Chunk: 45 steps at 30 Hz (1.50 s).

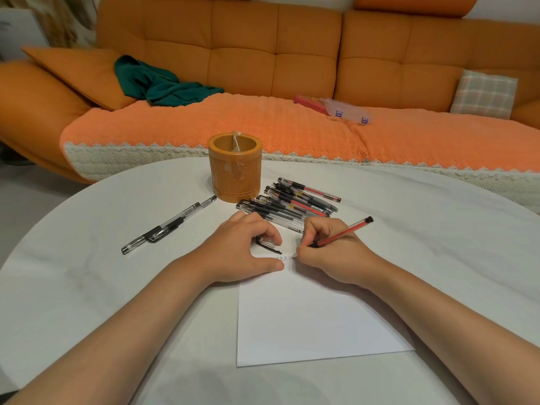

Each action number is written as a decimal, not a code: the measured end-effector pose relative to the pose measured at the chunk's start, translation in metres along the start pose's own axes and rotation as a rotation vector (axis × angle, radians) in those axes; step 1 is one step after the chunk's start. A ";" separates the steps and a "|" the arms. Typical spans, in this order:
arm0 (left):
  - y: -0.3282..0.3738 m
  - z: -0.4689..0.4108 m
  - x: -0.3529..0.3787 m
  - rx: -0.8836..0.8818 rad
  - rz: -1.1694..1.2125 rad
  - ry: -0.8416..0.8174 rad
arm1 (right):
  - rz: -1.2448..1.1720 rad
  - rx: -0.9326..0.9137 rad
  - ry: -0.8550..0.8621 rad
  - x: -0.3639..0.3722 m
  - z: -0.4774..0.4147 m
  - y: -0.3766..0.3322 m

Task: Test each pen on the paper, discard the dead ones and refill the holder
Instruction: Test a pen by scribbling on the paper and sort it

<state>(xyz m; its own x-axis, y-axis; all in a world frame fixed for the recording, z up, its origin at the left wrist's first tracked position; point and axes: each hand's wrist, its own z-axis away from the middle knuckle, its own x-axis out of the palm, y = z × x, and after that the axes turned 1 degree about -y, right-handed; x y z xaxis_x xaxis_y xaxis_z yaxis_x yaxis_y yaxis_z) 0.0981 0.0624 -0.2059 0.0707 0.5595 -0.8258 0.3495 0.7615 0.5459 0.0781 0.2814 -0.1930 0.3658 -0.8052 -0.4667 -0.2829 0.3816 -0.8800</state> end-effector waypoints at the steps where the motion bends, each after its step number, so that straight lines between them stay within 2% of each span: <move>1: 0.000 0.000 0.000 0.002 0.001 0.000 | -0.059 0.020 0.022 -0.002 0.000 0.001; 5: 0.000 0.000 -0.001 0.003 0.009 -0.003 | -0.375 0.059 0.066 -0.006 0.000 0.001; 7: 0.001 0.000 -0.002 0.000 0.006 -0.004 | -0.460 0.073 0.101 -0.008 -0.002 0.000; 10: 0.000 0.001 -0.002 -0.009 0.008 -0.002 | -0.423 0.020 0.151 -0.016 -0.003 -0.002; 13: 0.003 0.002 -0.003 -0.036 0.118 0.030 | -0.357 -0.075 0.084 -0.026 0.000 -0.007; 15: 0.005 0.003 -0.008 -0.068 0.176 0.036 | -0.446 0.012 0.051 -0.030 0.001 -0.011; 17: 0.002 0.005 -0.010 -0.050 0.103 0.025 | -0.598 0.124 0.025 -0.031 0.002 -0.016; 19: 0.001 0.006 -0.012 -0.032 0.023 0.000 | -0.677 0.149 0.005 -0.033 0.003 -0.020; 21: 0.004 0.008 -0.012 -0.045 0.012 0.000 | -0.575 0.113 0.002 -0.035 0.003 -0.021; 24: 0.007 0.009 -0.014 -0.064 -0.009 0.067 | -0.190 0.017 0.019 -0.036 0.002 -0.021; 30: 0.012 0.011 -0.017 -0.096 0.077 0.200 | 0.506 -0.031 0.055 -0.030 0.005 -0.019; 41: 0.026 0.014 -0.020 -0.116 0.068 0.181 | 0.526 -0.114 -0.024 -0.015 0.008 -0.023; 45: 0.036 0.015 -0.020 -0.167 0.156 0.187 | 0.667 -0.183 -0.066 -0.009 0.011 -0.029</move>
<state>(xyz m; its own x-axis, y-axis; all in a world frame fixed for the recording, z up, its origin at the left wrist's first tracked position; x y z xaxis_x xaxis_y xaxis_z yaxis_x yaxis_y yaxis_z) 0.1233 0.0744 -0.1720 -0.0677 0.7130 -0.6978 0.1880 0.6960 0.6930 0.0927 0.2828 -0.1646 0.1133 -0.3935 -0.9123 -0.6093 0.6978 -0.3767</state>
